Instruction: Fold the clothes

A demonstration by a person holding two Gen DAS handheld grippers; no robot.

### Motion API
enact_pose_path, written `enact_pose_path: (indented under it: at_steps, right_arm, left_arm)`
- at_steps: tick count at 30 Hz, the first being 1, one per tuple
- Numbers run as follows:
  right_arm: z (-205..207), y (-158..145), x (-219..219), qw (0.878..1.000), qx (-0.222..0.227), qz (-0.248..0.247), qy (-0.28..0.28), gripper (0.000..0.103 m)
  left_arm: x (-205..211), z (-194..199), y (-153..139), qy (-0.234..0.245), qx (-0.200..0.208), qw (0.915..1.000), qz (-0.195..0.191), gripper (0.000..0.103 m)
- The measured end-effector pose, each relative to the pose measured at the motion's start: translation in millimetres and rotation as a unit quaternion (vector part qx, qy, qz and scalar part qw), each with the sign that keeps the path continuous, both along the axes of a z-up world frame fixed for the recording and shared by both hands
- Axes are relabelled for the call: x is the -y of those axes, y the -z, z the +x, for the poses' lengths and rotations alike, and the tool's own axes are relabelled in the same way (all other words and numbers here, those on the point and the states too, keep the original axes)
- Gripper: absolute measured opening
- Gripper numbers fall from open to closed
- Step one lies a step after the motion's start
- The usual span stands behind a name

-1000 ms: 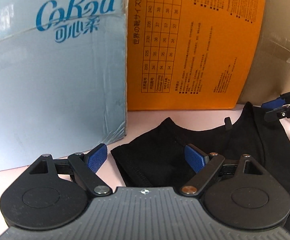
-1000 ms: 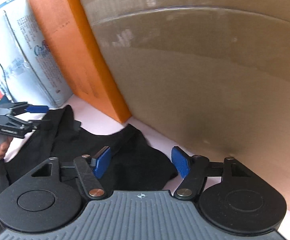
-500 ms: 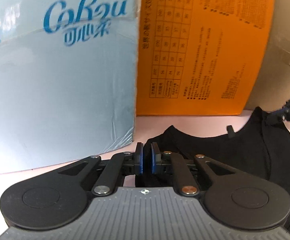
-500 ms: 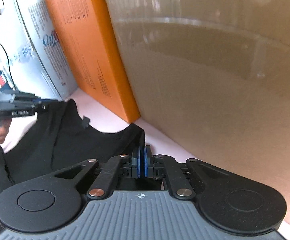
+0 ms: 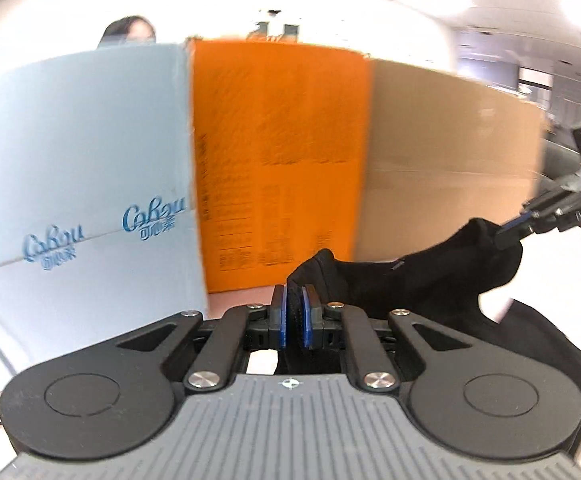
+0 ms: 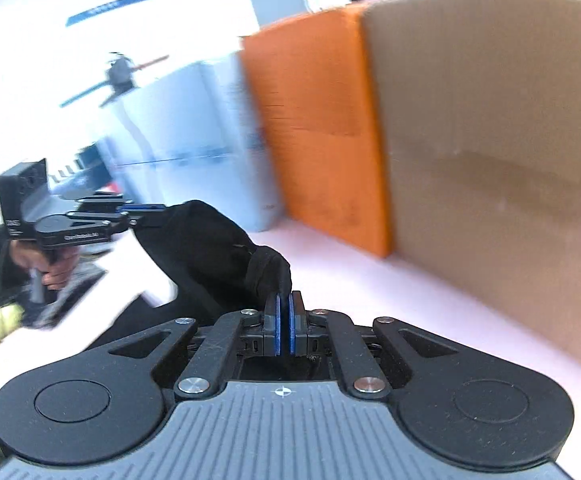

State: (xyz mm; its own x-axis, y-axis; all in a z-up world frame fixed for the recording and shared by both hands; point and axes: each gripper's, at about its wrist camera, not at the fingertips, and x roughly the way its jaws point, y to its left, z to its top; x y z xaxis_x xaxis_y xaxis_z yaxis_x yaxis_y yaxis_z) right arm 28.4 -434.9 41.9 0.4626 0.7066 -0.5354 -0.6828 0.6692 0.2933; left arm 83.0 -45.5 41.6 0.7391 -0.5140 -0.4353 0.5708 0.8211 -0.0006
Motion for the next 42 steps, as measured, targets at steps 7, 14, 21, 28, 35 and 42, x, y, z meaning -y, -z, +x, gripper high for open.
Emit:
enact_pose_path:
  at_steps: [7,14,21,28,35,42]
  right_arm:
    - [-112.8,40.3,0.9,0.996,-0.049,-0.068,-0.041,0.021]
    - [-170.5,68.6,25.8,0.992,-0.088,-0.090,0.031,0.044]
    - [-141.6,74.2,16.5,0.987,-0.054,-0.007,0.153,0.068]
    - [-65.9,87.7,1.5,0.975,-0.047,0.004,0.218,0.064]
    - [-19.2,113.4,-15.0,0.971,-0.102,-0.023,0.215,0.012]
    - [0.1,118.8,2.8,0.960,-0.082,-0.094,0.252,0.006]
  left_arm:
    - [-16.7,-126.2,22.9,0.116,-0.047,0.9891,0.078,0.022]
    - [-42.9,-194.4,49.5,0.120,-0.108,0.9756,0.148,0.043]
    - [-17.4,-155.3,40.7,-0.010,-0.075,0.9941,0.077,0.064]
    - [23.3,-81.9,45.3,-0.118,-0.096,0.9867,0.057,0.058]
    - [64.8,-73.8,64.5,-0.043,-0.045,0.9841,0.166,0.058]
    - [41.6,-60.3,80.1,-0.073,-0.036,0.9668,0.242,0.072]
